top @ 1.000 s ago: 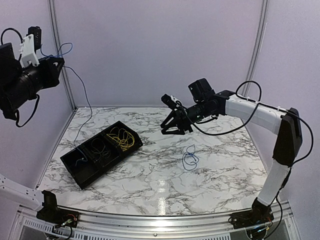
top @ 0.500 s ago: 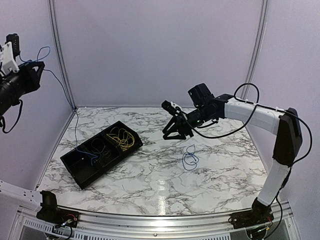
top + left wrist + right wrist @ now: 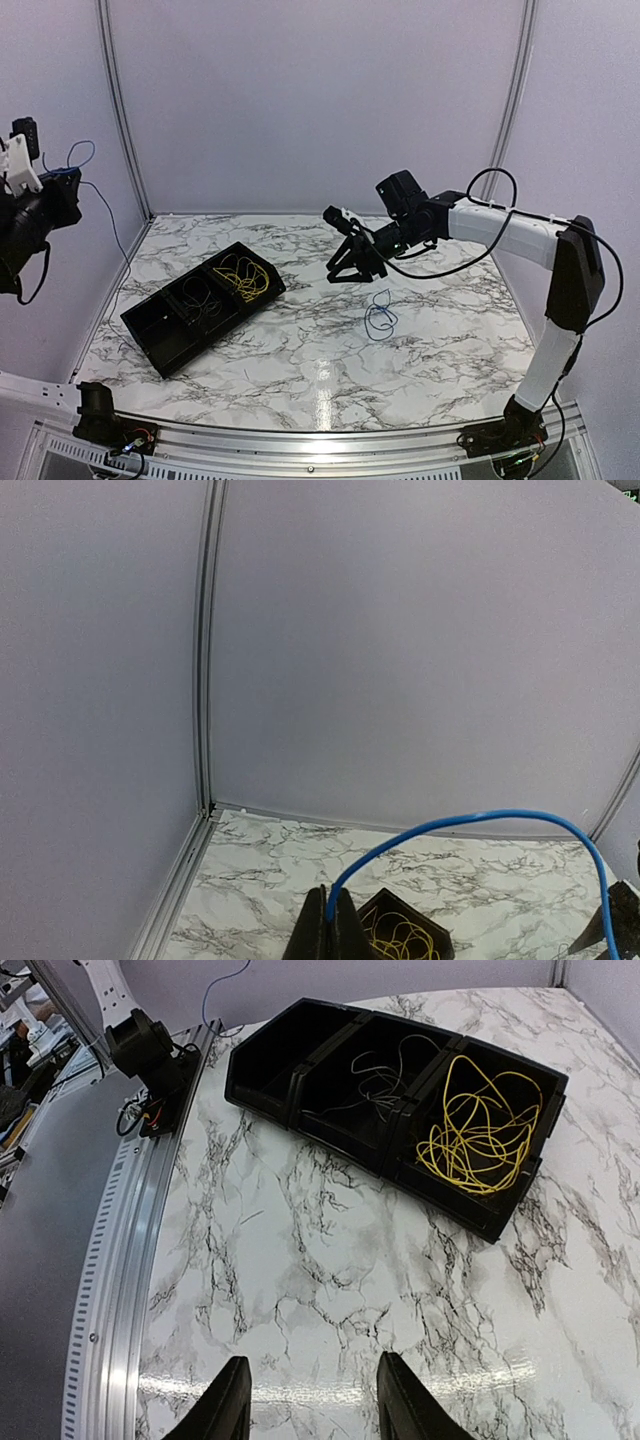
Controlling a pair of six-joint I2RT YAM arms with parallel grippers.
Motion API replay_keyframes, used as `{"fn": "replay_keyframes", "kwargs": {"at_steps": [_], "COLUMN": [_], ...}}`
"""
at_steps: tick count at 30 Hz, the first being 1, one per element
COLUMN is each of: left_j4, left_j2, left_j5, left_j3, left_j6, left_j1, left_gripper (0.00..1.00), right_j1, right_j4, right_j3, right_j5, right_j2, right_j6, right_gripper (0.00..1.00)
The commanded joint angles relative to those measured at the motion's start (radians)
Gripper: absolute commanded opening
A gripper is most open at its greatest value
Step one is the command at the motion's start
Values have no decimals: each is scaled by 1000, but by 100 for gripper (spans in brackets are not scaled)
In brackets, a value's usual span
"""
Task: Untangle the cables
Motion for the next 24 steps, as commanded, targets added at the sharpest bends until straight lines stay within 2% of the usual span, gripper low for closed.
{"fn": "replay_keyframes", "kwargs": {"at_steps": [1,4,7,10,15,19,24], "left_j4": [-6,-9,-7,-10,-5,6,47], "left_j2": [-71,-116,-133,-99,6,78,117], "left_j5": [-54,-52,-31,-29,-43,-32,-27], "left_j3": [-137,-241,-276,-211,15,138,150], "left_j6": [-122,-207,-252,-182,-9,78,110], "left_j1": [2,2,2,2,2,2,2], "left_gripper": [0,0,0,0,0,0,0], "right_j1": [-2,-2,-2,-3,-3,-2,-2], "right_j4": [0,-2,-5,-7,-6,-2,1], "right_j3": [-14,-19,-19,-19,-22,-26,-31], "right_j5": [11,18,22,26,25,26,26], "right_j2": [-18,-19,-19,-20,-20,-23,-25], "right_j6": [-14,-19,-24,-26,-26,-27,-26], "right_gripper": [43,43,43,43,43,43,43]}}
